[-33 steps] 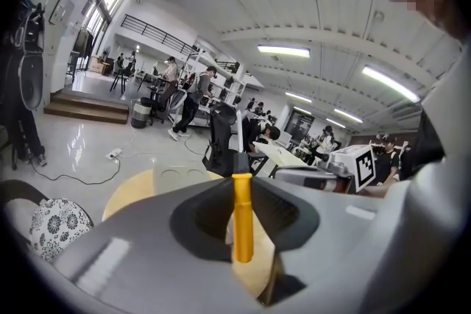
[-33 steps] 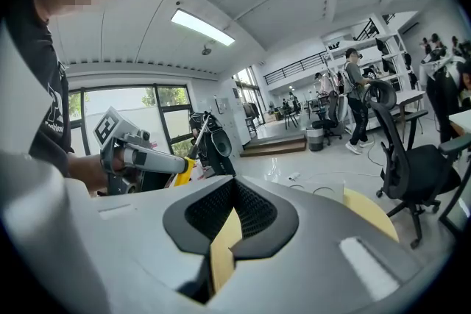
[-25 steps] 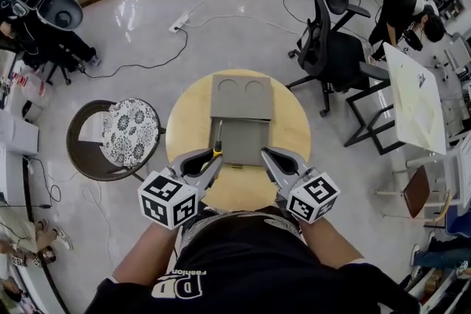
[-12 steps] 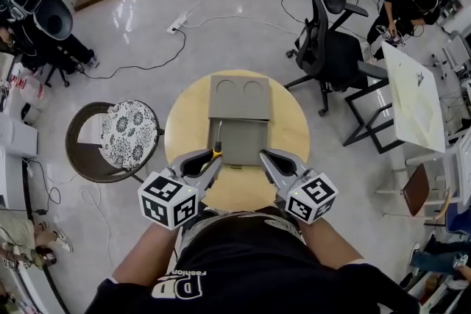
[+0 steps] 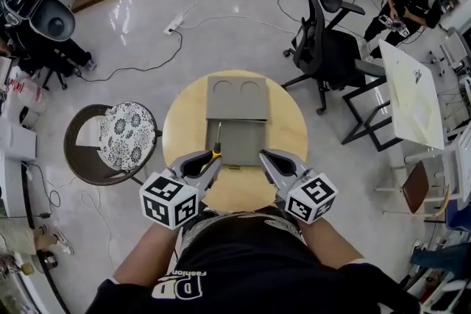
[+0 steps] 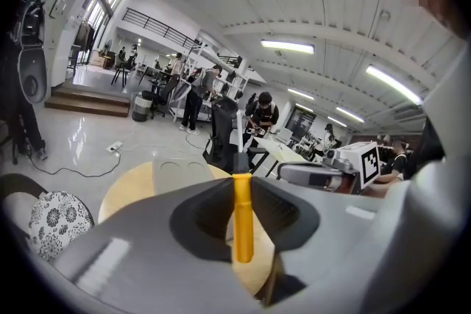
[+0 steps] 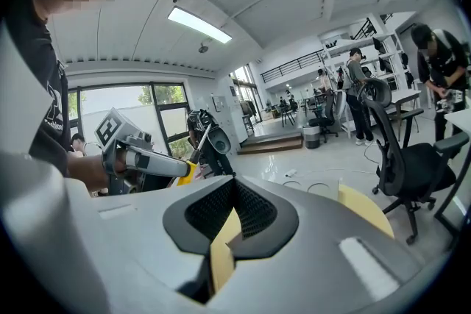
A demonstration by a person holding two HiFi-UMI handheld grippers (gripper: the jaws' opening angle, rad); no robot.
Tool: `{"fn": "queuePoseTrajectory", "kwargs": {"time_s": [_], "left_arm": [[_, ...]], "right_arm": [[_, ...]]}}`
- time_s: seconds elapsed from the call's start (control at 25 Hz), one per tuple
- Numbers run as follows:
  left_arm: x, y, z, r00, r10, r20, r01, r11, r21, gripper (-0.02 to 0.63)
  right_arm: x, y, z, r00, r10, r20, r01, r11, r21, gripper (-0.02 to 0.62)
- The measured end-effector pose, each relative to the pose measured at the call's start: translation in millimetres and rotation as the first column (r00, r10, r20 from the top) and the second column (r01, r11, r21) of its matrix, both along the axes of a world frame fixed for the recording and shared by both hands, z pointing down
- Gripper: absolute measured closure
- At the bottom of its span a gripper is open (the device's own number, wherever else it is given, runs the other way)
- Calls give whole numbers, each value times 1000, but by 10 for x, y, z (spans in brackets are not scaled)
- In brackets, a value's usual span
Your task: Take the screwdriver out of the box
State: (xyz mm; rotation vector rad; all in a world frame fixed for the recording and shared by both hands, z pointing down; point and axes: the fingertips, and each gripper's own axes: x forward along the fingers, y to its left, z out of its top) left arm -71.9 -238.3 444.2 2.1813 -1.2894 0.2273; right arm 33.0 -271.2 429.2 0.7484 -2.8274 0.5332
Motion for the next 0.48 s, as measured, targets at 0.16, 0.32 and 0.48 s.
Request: {"fn": "queuePoseTrajectory", "kwargs": {"time_s": [0.16,0.32,0.48], "left_arm": [[3,4,21,1000,5,2,-5,1000,-1,469],[7,0,27,1000,4,7,-4,1000,-7,469],[8,-11,62,1000,1,12,-1,1000,-19,469]], "right_arm": [[-4,2,28,1000,0,-4,0,1000,-1,595],[-7,10,32,1000,-10,-8,10,1000,-3,595],[-5,-1,27,1000,-15,-10,15,1000,-3,595]]}}
